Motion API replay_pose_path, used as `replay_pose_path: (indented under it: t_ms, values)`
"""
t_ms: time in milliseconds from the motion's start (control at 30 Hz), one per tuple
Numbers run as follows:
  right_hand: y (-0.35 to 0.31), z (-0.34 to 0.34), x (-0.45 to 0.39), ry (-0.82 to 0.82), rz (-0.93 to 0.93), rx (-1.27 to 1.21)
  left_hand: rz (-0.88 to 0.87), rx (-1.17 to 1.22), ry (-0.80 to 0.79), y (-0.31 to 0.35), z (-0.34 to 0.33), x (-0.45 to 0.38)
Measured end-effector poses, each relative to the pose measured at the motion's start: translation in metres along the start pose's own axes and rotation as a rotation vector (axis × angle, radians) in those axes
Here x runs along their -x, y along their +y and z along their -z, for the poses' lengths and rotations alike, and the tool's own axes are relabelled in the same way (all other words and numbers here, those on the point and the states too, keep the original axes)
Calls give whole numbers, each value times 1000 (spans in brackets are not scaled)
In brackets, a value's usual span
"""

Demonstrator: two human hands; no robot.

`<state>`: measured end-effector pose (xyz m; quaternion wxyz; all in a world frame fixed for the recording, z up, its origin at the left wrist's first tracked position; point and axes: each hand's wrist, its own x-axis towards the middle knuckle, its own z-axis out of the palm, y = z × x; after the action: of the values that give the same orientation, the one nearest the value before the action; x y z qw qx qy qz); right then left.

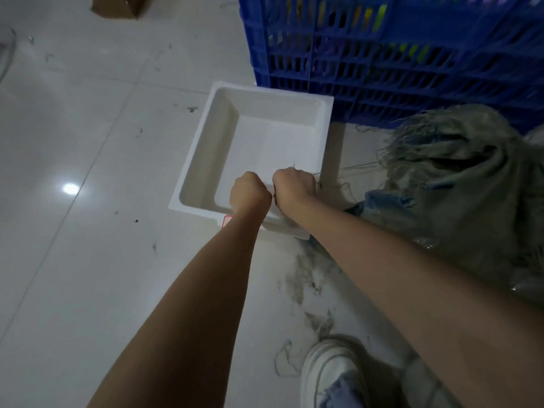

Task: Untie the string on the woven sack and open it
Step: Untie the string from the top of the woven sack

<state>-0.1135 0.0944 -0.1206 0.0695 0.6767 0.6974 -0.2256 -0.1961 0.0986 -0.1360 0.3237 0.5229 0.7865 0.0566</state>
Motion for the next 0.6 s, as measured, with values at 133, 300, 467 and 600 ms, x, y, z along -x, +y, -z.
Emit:
replay_pose_path:
  t_ms: [133, 300, 467, 600]
  values:
    - [0, -17, -6, -116, 36, 154, 15, -60, -85, -1, -9, -9]
    - [-2, -20, -11, -146, 46, 253, 30, -109, -129, -7, -12, -15]
    - [3, -19, -11, -157, 91, 354, 32, -115, -131, -11, -13, -14]
    - [10, -11, -8, -101, 171, 388, 33, -171, -136, -6, -4, -6]
